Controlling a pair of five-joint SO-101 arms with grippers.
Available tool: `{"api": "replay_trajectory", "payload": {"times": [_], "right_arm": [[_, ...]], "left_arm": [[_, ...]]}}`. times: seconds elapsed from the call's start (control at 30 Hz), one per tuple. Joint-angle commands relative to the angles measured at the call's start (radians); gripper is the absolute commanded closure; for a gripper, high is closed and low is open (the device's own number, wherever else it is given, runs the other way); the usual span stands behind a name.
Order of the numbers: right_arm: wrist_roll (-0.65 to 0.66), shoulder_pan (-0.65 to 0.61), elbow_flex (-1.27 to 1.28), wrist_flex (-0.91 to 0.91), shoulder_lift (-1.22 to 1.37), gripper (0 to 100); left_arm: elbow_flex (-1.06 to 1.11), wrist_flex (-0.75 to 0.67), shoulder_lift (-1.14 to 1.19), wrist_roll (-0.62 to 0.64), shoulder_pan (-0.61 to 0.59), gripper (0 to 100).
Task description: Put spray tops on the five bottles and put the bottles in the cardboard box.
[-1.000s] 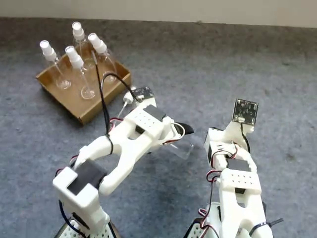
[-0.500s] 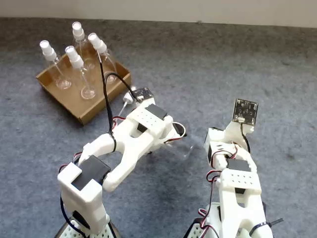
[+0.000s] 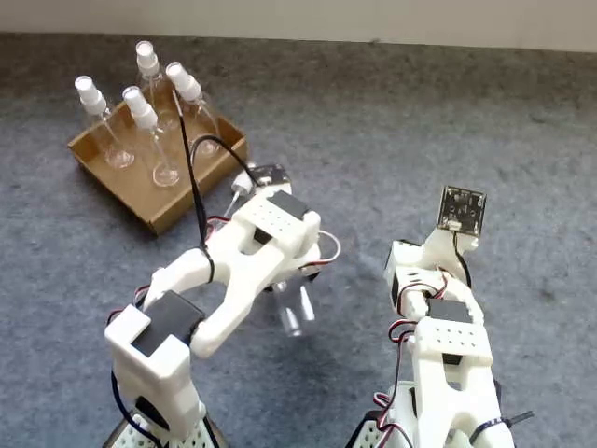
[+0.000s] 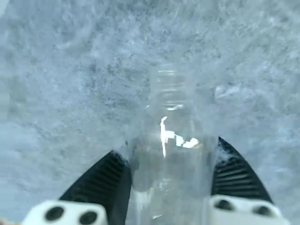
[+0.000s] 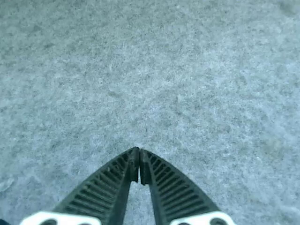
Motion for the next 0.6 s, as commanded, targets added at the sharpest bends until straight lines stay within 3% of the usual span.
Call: {"api": "replay_trajectory", "payload": {"times": [0.0,0.13,0.27,0.57], "right_arm": [[-0.005,0.008,-0.004,-0.028,-0.024,99.1],[-0.005,0.007,-0.004,-0.028,-0.024,99.1],[-0.003,0.007,-0.004,-0.028,-0.024,99.1],[-0.003,0.007,-0.004,-0.028,-0.024,99.1]], "left_arm": [[-0.048,0.086,-0.021,-0.388,-0.082,87],[-0.048,0.141,-0.019,-0.736,-0.162,87],[-0.065,0.207,-0.018,-0.999,-0.229,87],[-0.131,0.27,-0.018,-1.031,-0.418,65]]}}
